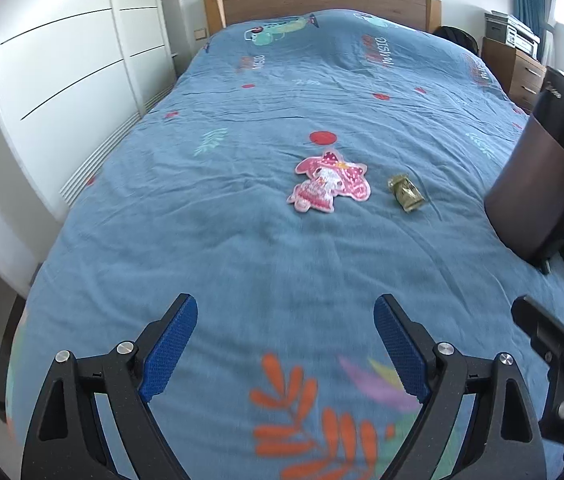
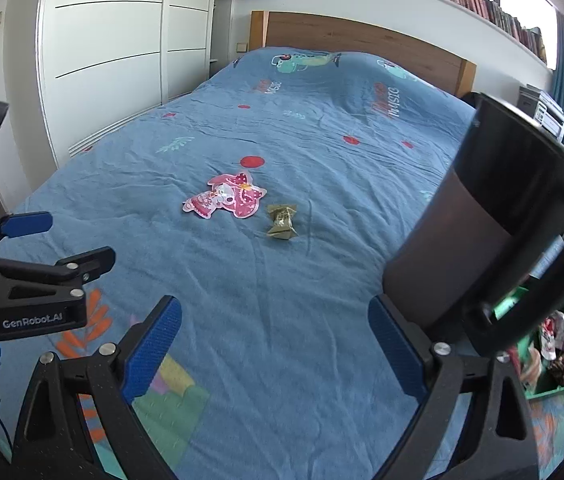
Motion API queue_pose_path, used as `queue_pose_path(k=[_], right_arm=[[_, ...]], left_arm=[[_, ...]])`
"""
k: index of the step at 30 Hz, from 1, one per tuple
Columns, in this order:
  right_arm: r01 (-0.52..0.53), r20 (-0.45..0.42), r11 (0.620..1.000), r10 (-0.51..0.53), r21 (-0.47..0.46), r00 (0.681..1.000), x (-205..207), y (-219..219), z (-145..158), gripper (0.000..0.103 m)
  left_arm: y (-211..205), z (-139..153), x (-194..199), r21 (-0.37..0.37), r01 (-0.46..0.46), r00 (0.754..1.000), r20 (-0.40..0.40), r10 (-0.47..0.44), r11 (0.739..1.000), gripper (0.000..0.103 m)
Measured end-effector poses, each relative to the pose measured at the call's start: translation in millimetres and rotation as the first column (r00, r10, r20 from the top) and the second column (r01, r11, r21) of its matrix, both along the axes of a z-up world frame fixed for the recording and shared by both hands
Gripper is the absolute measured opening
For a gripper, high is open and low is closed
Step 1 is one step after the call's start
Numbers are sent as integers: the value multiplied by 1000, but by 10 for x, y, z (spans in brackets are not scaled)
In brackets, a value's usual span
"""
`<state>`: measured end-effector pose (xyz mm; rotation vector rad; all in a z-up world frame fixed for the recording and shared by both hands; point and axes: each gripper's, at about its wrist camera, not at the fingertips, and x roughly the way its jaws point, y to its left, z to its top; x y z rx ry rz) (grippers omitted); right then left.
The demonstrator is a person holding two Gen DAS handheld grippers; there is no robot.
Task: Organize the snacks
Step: 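Move both open tools away from the tray toward the pink candy packet, then grasp the pink My Melody packet with left tool while right tool grasps the gold sweet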
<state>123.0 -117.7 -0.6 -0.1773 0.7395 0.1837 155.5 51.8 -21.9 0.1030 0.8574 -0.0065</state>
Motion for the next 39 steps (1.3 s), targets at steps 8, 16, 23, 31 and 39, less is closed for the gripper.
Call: queue_pose_path(k=[8, 16, 23, 31, 39], right_arm=[[-3, -4, 999, 4, 53, 1000, 571, -89, -93, 103], [49, -87, 982, -33, 183, 996, 1359, -167, -260, 103], [49, -226, 988, -15, 146, 974, 1854, -48, -641, 103], [42, -283, 990, -1, 136, 959, 2048, 32, -892, 103], [22, -314, 987, 29, 157, 949, 2135, 74, -961, 103]], left_arm=[[-70, -217, 734, -13, 115, 993, -22, -115, 993, 87], [-199, -487, 1468, 1, 238, 968, -77, -237, 971, 85], [-301, -697, 1737, 61, 342, 933, -144, -330, 938, 85], [-308, -776, 1937, 18, 394, 902, -197, -383, 919, 79], [-305, -835, 2071, -38, 413, 881, -236, -410, 910, 69]])
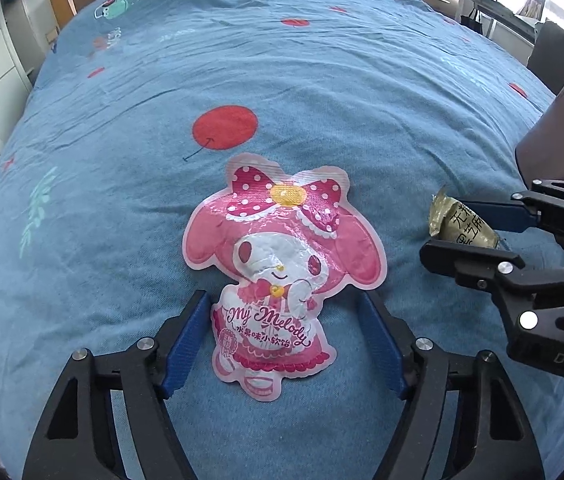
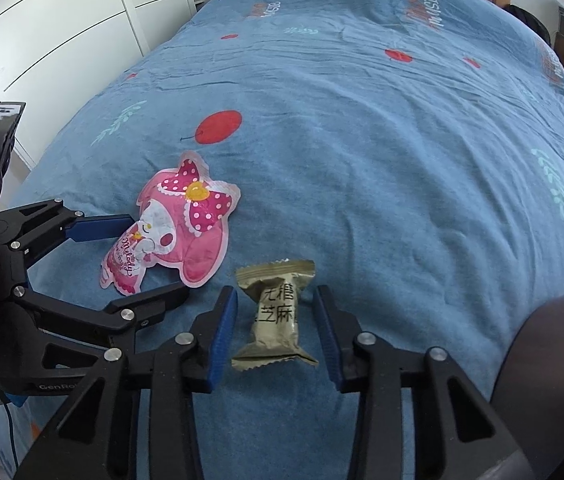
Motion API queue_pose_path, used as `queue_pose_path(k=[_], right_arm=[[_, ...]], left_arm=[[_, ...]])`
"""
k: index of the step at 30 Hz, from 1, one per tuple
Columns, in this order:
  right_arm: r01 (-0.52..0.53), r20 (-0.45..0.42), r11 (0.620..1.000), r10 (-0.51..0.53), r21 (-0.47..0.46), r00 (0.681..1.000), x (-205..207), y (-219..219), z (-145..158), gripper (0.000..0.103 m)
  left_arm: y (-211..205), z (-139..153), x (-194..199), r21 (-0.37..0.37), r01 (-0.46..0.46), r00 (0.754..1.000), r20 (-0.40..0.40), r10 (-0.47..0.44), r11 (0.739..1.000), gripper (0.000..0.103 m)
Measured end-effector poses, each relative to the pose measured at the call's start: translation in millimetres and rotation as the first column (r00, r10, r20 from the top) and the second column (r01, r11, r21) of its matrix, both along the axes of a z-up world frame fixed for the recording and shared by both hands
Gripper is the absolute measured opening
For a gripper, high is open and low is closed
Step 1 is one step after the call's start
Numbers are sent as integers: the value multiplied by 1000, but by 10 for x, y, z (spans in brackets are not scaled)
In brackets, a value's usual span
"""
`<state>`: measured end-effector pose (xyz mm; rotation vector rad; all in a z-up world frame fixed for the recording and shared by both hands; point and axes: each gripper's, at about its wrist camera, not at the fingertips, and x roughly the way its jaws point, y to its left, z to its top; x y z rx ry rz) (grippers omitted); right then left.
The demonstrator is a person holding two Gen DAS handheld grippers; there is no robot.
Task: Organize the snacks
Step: 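Grasp the pink My Melody packet with left tool while right tool grasps the gold sweet, then carry the pink packet and gold sweet with both tools over the green tray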
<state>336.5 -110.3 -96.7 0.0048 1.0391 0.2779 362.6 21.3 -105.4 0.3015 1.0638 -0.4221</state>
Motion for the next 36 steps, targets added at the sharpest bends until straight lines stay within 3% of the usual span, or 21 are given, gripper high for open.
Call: queue_pose_path(k=[2, 8, 15, 21, 36], right_arm=[[-5, -3, 1000, 5, -1, 1000, 15, 4, -22, 101], [-21, -19, 1000, 21, 22, 1000, 33, -5, -64, 91], [-29, -20, 998, 30, 50, 999, -25, -33, -56, 80], [-23, -4, 998, 23, 56, 1000, -67, -89, -13, 75], [-30, 46, 997, 26, 70, 999, -396, -133, 269, 75]], left_arm=[[4, -12, 19, -14, -8, 1000, -5, 8, 1000, 66], [37, 0, 70, -63, -55, 998, -8, 54, 996, 43], [53, 47, 55, -71, -96, 995, 22, 97, 993, 20], [69, 83, -33, -76, -119, 991, 49, 123, 990, 16], [185, 345, -384, -136, -195, 975, 81, 207, 971, 15]])
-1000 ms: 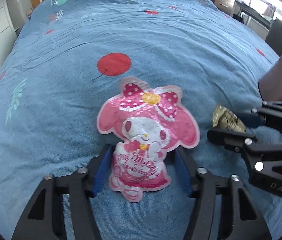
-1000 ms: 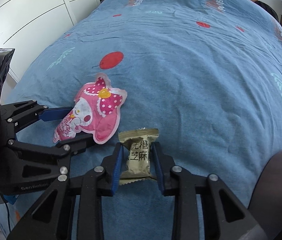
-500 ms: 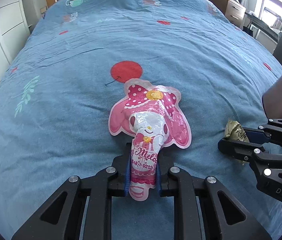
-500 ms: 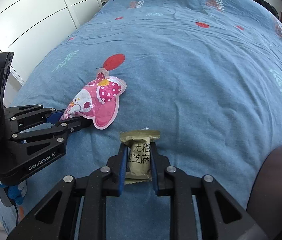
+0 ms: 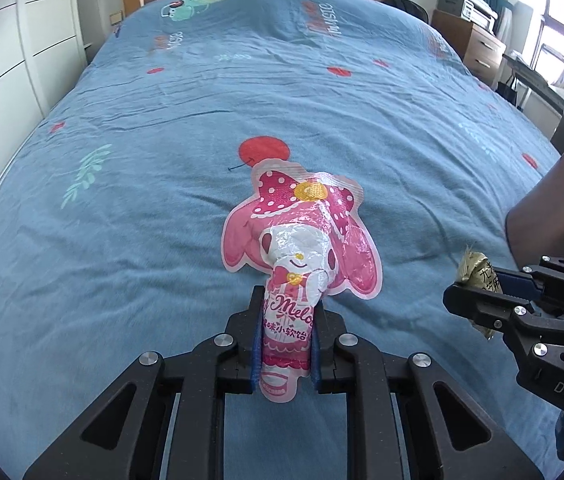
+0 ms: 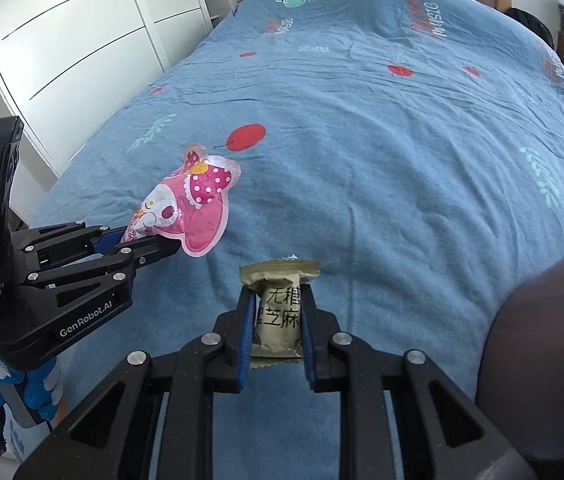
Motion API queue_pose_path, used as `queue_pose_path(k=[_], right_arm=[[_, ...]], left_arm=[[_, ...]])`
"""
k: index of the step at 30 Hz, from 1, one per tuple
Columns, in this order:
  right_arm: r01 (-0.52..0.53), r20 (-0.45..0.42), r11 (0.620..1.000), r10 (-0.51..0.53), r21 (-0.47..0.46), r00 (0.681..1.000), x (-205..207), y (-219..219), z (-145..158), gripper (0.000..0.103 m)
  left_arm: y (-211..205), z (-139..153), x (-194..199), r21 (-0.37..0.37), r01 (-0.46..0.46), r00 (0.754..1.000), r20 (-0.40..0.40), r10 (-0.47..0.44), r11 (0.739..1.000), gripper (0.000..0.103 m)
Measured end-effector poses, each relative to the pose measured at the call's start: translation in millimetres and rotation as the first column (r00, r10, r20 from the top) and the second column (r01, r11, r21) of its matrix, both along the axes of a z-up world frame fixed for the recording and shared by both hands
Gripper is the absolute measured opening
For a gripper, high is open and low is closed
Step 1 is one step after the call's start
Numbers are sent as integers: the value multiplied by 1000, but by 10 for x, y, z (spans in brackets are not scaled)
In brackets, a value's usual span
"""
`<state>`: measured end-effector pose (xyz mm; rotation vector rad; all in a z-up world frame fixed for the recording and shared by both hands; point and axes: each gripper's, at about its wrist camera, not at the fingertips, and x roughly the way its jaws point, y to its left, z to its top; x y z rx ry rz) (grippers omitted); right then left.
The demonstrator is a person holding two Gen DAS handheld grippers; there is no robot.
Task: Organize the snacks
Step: 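Carry the pink packet and gold sweet with both tools over the green tray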
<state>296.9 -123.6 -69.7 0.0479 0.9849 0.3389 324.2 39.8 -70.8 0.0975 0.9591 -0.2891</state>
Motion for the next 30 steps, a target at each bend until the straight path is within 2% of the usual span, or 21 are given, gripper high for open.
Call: queue_pose_path(k=[19, 23, 30], right_arm=[[-5, 31, 1000, 5, -4, 1000, -1070, -64, 581, 75], [-6, 30, 1000, 6, -10, 1000, -1344, -87, 644, 75], [12, 32, 1000, -11, -9, 999, -1768, -230, 708, 75]], left_arm=[[-22, 616, -1096, -38, -26, 999, 42, 28, 999, 15], [-37, 727, -1370, -59, -35, 998, 47, 38, 998, 15], [-126, 857, -1843, -50, -44, 997, 60, 48, 998, 15]])
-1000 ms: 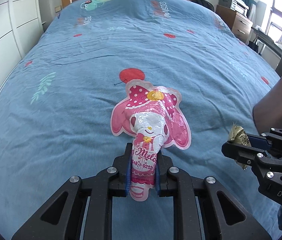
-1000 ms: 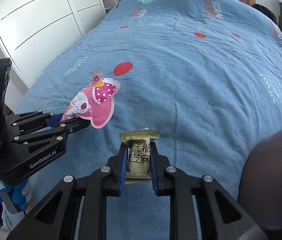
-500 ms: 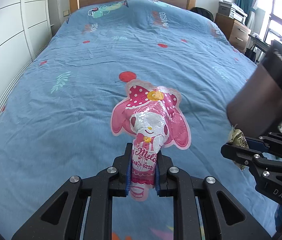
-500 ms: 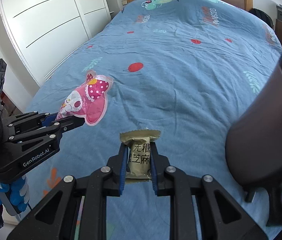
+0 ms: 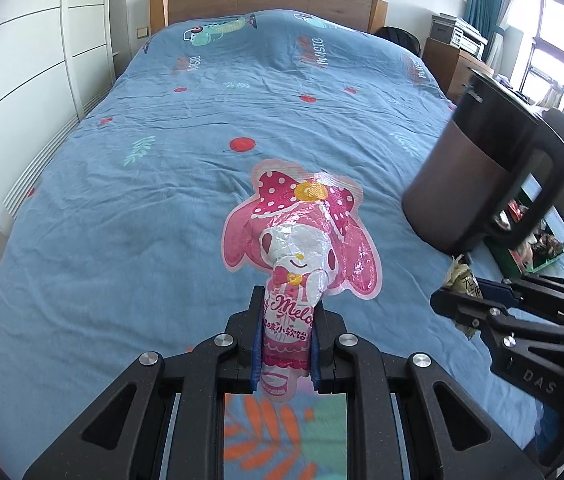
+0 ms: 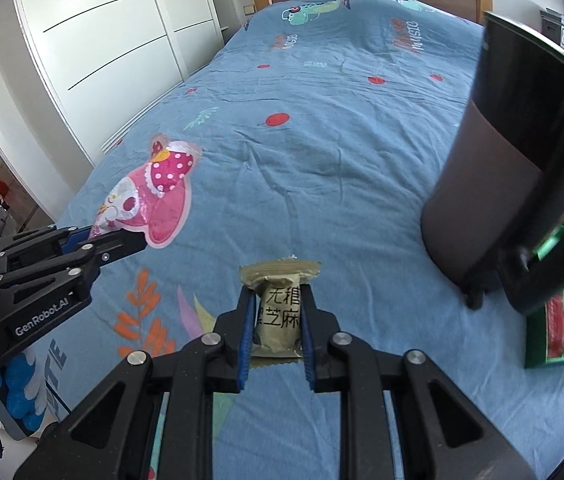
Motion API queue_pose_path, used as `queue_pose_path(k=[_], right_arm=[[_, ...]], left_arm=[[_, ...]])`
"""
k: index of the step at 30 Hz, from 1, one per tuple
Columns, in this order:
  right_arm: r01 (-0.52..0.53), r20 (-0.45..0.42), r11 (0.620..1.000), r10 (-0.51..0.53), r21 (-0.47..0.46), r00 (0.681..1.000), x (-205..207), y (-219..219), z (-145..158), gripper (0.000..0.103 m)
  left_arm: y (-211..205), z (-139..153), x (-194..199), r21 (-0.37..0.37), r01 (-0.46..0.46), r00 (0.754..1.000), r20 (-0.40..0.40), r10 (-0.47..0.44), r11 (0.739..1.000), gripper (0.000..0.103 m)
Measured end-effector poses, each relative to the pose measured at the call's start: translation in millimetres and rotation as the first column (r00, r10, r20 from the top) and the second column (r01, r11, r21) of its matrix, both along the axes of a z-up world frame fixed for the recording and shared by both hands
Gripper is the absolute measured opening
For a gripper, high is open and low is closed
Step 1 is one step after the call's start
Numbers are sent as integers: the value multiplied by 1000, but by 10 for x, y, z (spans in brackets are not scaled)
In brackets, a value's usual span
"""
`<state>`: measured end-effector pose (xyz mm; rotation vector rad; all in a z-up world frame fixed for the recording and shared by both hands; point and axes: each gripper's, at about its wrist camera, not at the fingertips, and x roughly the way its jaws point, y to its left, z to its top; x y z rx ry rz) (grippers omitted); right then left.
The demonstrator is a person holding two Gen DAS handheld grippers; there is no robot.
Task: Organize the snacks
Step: 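Carry the pink packet and gold sweet with both tools over the green tray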
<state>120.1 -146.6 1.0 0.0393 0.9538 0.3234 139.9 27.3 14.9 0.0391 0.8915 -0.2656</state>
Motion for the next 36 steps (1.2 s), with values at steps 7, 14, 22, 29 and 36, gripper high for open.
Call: queue_pose_path(k=[7, 14, 22, 29, 36], right_arm=[[45, -9, 999, -45, 8, 999, -324, -283, -15, 75], [101, -16, 995, -101, 9, 995, -545, -639, -65, 75], [201, -21, 979, -201, 19, 979, -799, -1205, -152, 75], [306, -8, 952, -306, 27, 952, -946, -1801, -150, 75], [411, 18, 910, -412, 48, 911, -1026, -2454, -88, 75]], left_arm=[[-260, 60, -425, 4, 42, 999, 3, -42, 999, 15], [-547, 55, -665, -5, 75, 997, -13, -75, 997, 15], [-1025, -14, -925, 22, 149, 988, -40, -148, 989, 15], [-1503, -39, -1060, 30, 234, 971, -56, -232, 972, 15], [-2020, -33, -1091, 44, 311, 949, -62, -308, 950, 15]])
